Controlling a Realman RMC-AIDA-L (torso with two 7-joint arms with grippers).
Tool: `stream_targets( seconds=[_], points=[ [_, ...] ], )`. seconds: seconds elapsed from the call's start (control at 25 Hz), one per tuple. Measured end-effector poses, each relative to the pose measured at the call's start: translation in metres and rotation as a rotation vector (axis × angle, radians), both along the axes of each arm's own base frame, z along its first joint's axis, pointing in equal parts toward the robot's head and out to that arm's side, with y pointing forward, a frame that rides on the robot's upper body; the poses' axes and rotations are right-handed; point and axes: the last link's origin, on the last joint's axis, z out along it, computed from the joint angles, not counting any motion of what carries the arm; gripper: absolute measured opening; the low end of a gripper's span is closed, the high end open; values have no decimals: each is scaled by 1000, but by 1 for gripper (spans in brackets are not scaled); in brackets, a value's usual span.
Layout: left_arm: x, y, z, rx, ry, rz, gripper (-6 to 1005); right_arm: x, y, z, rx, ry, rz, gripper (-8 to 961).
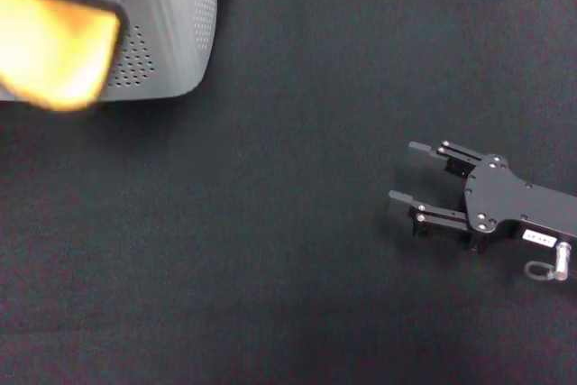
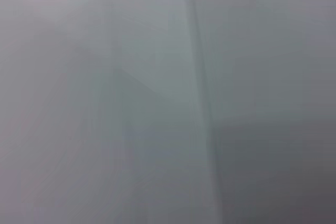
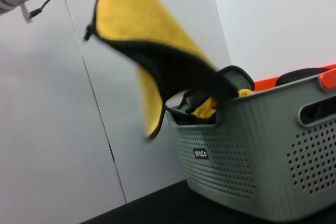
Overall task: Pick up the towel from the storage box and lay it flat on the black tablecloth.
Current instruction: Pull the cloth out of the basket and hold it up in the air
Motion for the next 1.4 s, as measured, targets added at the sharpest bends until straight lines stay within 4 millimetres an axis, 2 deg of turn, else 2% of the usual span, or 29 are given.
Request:
stream_targets(
  seconds=[0.2,0.44,0.48,0.64,0.88,1.04,1.16,1.4],
  points=[
    [-9,-17,-6,-153,-5,-115,3,-2,-1,1,0,6,17,785],
    [-14,-29,3,-129,-92,-149,3,-11,-11,4,28,38,142,785],
    [-15,-30,4,-130,-99,-150,3,-16,-16,4,72,43,231,785],
    [-20,-28,1,-141,-115,-100,3,-19,-20,3,181,17,350,784],
    [-42,-12,-31,-182,-114,43,4,-22,-10,3,314,-34,415,784],
    [-51,-5,-60,-252,-15,82,4,-27,-4,4,343,-27,418,783],
    [-47,0,-73,-284,-46,104,4,-29,-3,4,346,-26,419,782],
    [-39,11,-80,-253,-139,157,4,-41,5,-6,375,-83,526,783]
  ],
)
